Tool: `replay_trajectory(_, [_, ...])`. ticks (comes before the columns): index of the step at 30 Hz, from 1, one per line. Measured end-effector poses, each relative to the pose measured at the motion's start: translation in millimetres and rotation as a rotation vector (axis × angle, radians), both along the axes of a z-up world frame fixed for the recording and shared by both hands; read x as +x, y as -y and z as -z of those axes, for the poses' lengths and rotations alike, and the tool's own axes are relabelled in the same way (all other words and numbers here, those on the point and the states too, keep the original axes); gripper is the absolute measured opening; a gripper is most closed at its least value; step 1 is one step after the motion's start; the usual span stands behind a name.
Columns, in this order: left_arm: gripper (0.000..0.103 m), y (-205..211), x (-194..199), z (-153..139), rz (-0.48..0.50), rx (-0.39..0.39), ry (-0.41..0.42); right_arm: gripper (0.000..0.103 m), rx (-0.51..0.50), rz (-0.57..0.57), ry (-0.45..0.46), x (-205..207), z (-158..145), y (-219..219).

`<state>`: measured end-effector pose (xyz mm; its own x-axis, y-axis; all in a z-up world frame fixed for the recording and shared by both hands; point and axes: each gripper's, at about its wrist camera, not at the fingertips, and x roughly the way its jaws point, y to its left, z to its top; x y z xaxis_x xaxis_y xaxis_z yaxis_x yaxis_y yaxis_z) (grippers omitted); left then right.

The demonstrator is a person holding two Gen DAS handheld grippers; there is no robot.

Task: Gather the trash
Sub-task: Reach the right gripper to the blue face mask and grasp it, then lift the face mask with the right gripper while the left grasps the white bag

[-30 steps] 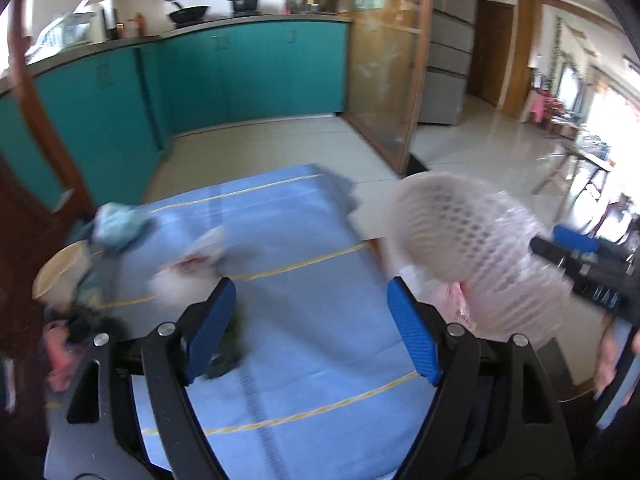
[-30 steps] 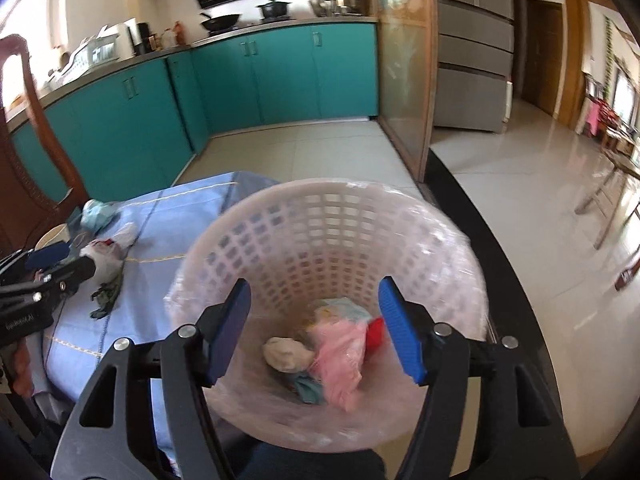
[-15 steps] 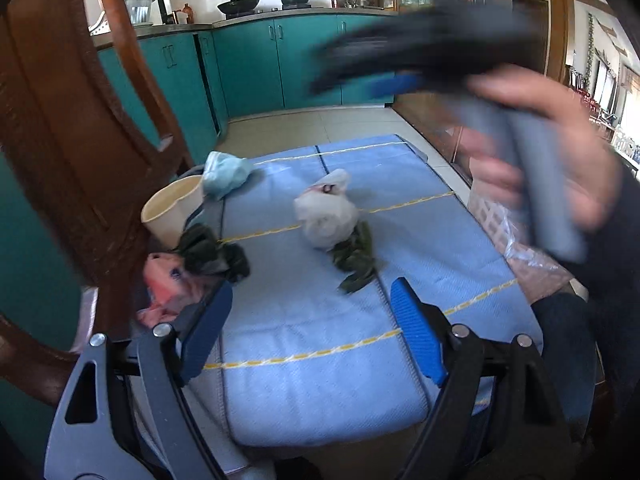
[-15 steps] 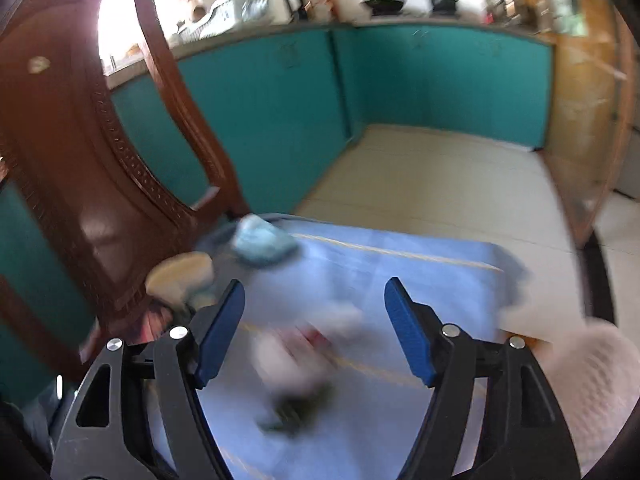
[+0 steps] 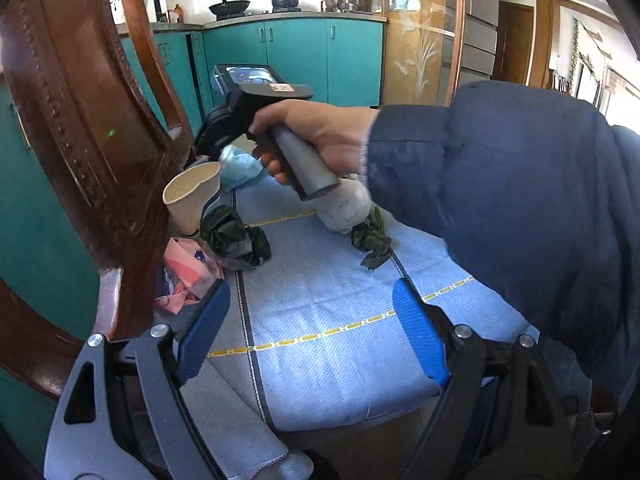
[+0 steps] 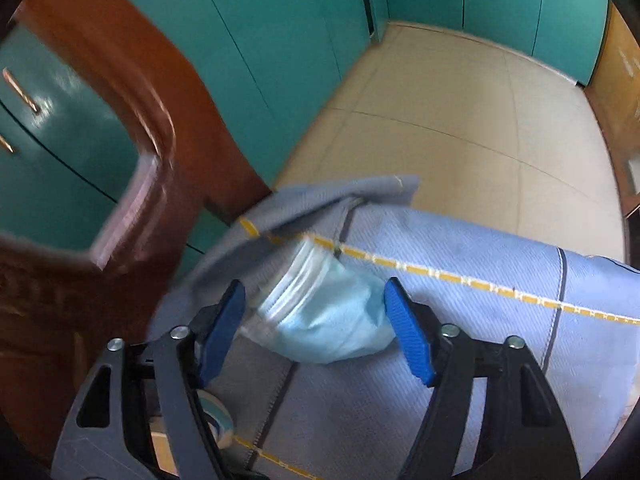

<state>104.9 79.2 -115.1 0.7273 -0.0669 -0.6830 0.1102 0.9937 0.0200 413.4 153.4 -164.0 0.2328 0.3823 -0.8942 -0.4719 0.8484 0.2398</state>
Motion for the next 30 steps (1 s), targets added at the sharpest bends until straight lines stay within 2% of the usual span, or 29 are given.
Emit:
replay_trajectory(1, [0.084, -1, 1, 1, 0.002, -0.017, -0.004, 0.032, 0.002, -0.011, -0.012, -2, 0, 2])
replay_trajectory(3, [0.084, -2, 3, 1, 0.004, -0.038, -0.007, 0.013, 0.019, -0.02, -0.025, -10, -4, 12])
replay_trajectory(4, [0.084, -2, 5, 1, 0.002, -0.044, -0.007, 0.011, 0.031, -0.016, -0.019, -14, -10, 20])
replay_trajectory(7, [0.084, -4, 11, 3, -0.006, -0.06, -0.014, 0.01, 0.138, 0.014, 0.062, -36, -53, 64])
replay_trajectory(11, [0.084, -6, 26, 4, -0.031, -0.087, -0.03, 0.01, 0.228, 0.049, 0.18, -83, -104, 139])
replay_trajectory(14, [0.081, -6, 43, 4, -0.049, -0.108, -0.038, 0.01, 0.192, 0.097, 0.26, -126, -123, 202])
replay_trajectory(17, [0.08, 2, 71, 6, -0.029, -0.129, -0.045, 0.011, 0.116, 0.153, 0.285, -166, -117, 251])
replay_trajectory(19, [0.08, 8, 90, 7, -0.02, -0.133, -0.05, 0.011, 0.063, 0.185, 0.256, -190, -100, 274])
replay_trajectory(23, [0.082, 23, 126, 15, -0.009, -0.128, -0.075, 0.011, -0.037, 0.181, 0.201, -218, -64, 292])
replay_trajectory(26, [0.084, 37, 157, 28, -0.005, -0.114, -0.127, 0.017, -0.013, 0.177, 0.169, -233, -52, 290])
replay_trajectory(27, [0.084, 39, 164, 33, -0.006, -0.116, -0.145, 0.026, -0.002, 0.176, 0.167, -235, -52, 290])
replay_trajectory(28, [0.084, 41, 171, 39, -0.01, -0.123, -0.168, 0.04, 0.009, 0.174, 0.17, -238, -50, 292])
replay_trajectory(29, [0.084, 41, 175, 42, -0.018, -0.127, -0.18, 0.048, 0.013, 0.177, 0.185, -240, -53, 290])
replay_trajectory(30, [0.084, 40, 179, 47, -0.033, -0.133, -0.192, 0.063, 0.014, 0.184, 0.205, -242, -55, 287])
